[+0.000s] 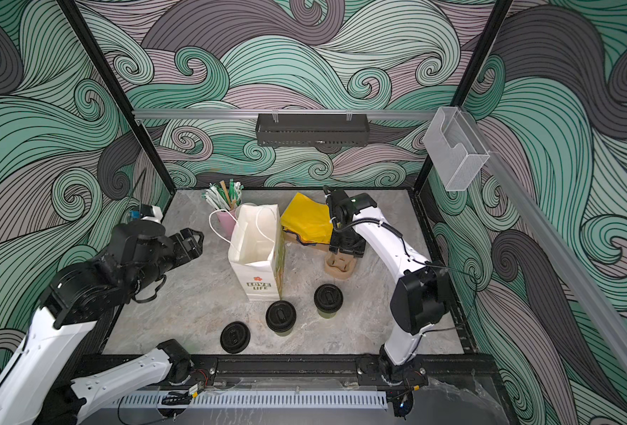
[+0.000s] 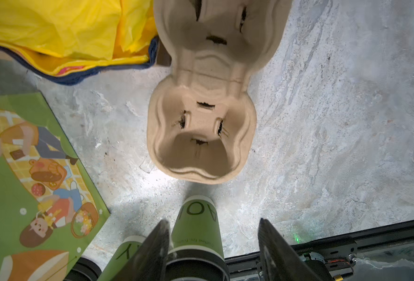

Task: Pack a coffee takeout order
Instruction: Pick up the cup tray from the cup tray.

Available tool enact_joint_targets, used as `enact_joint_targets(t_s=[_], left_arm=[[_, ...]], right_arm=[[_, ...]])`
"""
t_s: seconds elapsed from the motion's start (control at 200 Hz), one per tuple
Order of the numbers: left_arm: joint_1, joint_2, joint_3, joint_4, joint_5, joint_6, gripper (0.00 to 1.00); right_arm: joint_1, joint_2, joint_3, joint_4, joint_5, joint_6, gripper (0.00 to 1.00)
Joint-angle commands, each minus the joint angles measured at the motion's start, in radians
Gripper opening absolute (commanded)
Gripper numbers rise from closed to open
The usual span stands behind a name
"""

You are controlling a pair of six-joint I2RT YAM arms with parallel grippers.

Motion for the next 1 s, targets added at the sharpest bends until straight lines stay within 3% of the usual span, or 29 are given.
enact_joint_targets(t_s=[0.0, 0.19, 0.34, 0.595, 0.996], left_arm=[[0.085, 0.054, 0.041, 0.056, 0.19, 0.052, 0.81], [0.247, 0.141, 0.072, 0.072, 0.459, 0.113, 0.84], [0.317, 0.193, 0.093, 0.059, 0.565, 0.135, 0.85], [0.365, 0.202, 0.085, 0.098, 0.607, 0.12, 0.85], [0.413, 0.161, 0.05, 0.126, 0.575, 0.076, 0.83]], right_arm=[[-0.022, 0.037, 0.049, -0.029, -0.014, -0.037, 0.6], [-0.032, 0.096, 0.092, -0.016, -0.021, -0.052, 0.62], [-0.043, 0.126, 0.105, -0.012, -0.015, -0.06, 0.63], [-0.056, 0.162, 0.099, 0.016, -0.015, -0.06, 0.64], [-0.091, 0.22, 0.045, 0.146, 0.005, -0.041, 0.58]])
